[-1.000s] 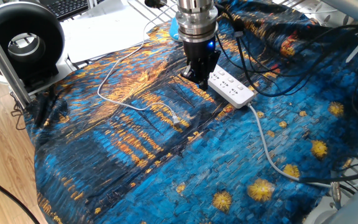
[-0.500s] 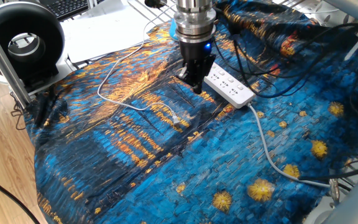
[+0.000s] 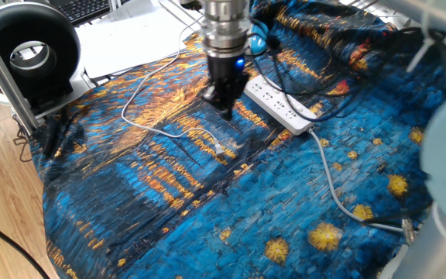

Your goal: Plug in the power cord of the desk lamp, turn on the socket, and light up the desk lamp

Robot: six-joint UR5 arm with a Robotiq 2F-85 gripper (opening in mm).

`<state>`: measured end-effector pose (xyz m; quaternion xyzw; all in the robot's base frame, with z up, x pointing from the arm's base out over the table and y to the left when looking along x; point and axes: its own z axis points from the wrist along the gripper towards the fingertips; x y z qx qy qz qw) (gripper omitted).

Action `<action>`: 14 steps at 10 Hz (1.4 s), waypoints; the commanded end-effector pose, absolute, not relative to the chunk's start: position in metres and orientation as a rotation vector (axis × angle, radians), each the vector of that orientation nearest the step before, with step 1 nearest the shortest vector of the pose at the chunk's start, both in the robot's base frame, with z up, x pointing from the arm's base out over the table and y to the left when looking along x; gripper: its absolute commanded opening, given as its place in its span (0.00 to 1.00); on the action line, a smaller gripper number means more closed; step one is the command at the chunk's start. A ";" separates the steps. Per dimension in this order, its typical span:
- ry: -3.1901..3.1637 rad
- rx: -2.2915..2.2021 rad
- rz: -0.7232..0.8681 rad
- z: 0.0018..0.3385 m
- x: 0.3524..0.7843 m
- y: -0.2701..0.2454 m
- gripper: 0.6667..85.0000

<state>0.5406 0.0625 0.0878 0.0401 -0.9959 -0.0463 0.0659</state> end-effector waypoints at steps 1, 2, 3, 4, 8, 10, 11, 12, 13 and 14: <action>-3.048 0.078 -0.183 0.054 0.575 0.085 0.49; -3.047 0.071 -0.173 0.049 0.574 0.085 0.50; -3.010 0.053 -0.145 0.050 0.565 0.081 0.48; -2.977 0.043 -0.119 0.051 0.556 0.076 0.47; -2.980 0.030 -0.109 0.040 0.561 0.075 0.48; -2.989 0.027 -0.099 0.027 0.567 0.073 0.48; -2.950 0.007 -0.090 0.028 0.555 0.072 0.47; -2.920 -0.005 -0.090 0.026 0.543 0.071 0.47; -2.917 -0.006 -0.083 0.022 0.537 0.065 0.47; -2.910 -0.001 -0.081 0.021 0.532 0.060 0.48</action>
